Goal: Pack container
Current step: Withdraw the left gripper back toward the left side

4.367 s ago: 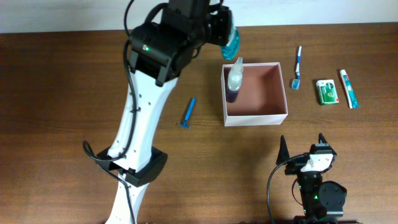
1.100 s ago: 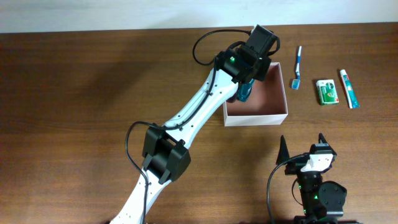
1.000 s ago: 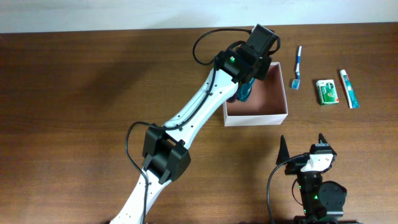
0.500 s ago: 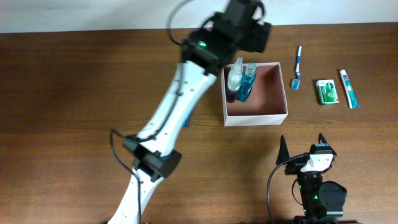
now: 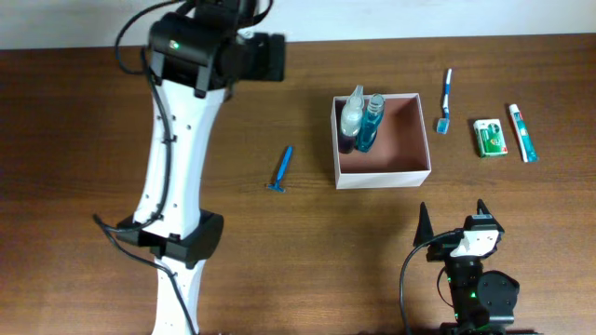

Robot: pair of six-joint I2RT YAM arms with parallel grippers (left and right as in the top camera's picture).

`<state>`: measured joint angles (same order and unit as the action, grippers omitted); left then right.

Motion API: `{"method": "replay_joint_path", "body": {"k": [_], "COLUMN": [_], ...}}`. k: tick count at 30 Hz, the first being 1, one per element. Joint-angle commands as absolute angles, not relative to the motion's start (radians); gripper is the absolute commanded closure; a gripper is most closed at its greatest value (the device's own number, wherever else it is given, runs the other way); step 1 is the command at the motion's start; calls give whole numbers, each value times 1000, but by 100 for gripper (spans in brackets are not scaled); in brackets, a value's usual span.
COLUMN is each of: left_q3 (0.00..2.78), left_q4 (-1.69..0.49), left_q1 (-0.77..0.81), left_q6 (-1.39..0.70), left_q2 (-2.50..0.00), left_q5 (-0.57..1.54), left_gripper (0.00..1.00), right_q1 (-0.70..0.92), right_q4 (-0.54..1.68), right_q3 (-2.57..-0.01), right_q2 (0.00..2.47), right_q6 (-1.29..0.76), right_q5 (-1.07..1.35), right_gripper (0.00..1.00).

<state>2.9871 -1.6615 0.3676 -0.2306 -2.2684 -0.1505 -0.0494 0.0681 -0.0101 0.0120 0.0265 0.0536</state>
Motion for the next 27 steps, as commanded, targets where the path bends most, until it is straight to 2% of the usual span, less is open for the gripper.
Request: {"method": "replay_joint_path", "body": {"k": [1,10,21,27], "left_q3": [2949,2789,2647,2647], "left_q4": [-1688,-1677,-1608,-1594], "left_q1": [316,228,187,187], "left_q6": [-222,-222,-223,-223], "left_q2": [-2261,-2262,-2262,-2263], "left_q5": [-154,-305,-300,-300], "left_gripper": [1,1,1,1], "right_q1": [-39,-39,-39,-39], "right_q4": [73,73,72,-136], "right_q3": [-6,-6,-6,-6], "right_q2": [4,4,4,4], "right_q6": [22,22,-11,-15], "right_q5": [52,52,85,123], "right_gripper": [1,1,1,1]}}
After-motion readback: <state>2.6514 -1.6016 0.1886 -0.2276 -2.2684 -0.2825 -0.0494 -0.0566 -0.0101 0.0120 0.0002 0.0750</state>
